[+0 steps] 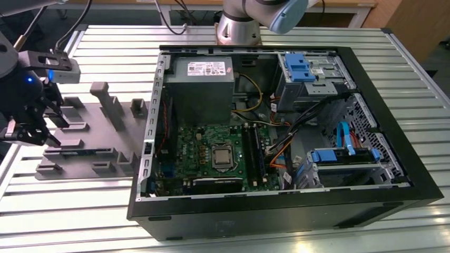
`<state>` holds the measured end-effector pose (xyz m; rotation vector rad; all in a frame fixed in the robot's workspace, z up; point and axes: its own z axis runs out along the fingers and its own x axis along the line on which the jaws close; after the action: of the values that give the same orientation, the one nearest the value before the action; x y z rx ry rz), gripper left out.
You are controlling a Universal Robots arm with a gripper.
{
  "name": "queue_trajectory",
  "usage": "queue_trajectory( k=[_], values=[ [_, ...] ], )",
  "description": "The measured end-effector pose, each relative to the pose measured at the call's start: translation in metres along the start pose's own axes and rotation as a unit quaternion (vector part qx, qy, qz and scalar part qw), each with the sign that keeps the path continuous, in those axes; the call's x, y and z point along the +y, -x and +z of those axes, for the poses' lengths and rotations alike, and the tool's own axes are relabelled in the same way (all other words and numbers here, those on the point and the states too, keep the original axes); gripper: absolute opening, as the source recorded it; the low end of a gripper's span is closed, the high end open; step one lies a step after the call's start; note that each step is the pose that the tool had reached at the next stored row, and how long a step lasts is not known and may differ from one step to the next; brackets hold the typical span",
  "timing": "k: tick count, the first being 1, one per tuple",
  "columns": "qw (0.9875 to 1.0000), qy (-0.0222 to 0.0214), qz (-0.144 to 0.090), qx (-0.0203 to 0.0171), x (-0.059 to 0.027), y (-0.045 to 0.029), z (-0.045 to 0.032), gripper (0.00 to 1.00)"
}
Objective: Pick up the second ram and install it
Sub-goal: 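Pick up the second ram and move it above second insertion slot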
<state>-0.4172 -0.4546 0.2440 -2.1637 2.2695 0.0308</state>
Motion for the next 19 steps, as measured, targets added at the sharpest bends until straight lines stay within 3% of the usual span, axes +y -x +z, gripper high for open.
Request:
queue_trajectory(
  k=[19],
  values=[
    [1.0000, -0.0003, 0.000, 0.0016, -0.0036, -0.0023, 0.0216, 0.51]
  ],
)
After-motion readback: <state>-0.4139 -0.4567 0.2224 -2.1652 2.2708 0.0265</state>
